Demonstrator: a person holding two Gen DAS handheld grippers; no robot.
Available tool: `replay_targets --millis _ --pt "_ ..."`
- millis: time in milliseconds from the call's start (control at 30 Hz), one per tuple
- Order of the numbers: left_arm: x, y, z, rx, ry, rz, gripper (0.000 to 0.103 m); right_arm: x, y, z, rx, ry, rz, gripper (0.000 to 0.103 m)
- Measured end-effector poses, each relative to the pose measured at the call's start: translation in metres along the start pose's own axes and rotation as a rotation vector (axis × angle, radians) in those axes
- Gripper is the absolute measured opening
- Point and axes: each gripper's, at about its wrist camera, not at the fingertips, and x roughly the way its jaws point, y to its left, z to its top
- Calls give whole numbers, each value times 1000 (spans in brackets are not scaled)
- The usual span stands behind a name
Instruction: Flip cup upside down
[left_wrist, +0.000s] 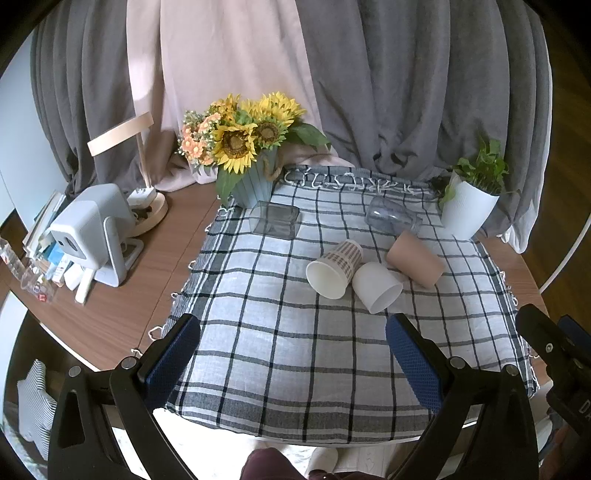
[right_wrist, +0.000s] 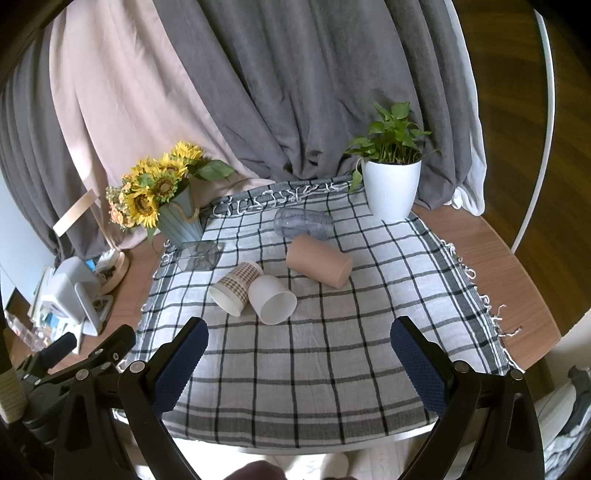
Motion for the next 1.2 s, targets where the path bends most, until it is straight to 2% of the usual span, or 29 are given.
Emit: replay_targets --millis 500,700,967,1067,1200 --pt "16 0 -4 3 33 12 103 12 -2 -3 9 35 3 100" --pt "33 -10 13 6 59 47 103 35 -2 6 -17 74 11 100" --pt "78 -22 49 -41 126 101 103 84 -3 47 -57 151 12 100" --pt "98 -28 60 -59 137 143 103 108 -1 68 -111 191 1 100" --pt "128 -37 76 -67 196 147 103 142 5 93 -197 260 -2 100"
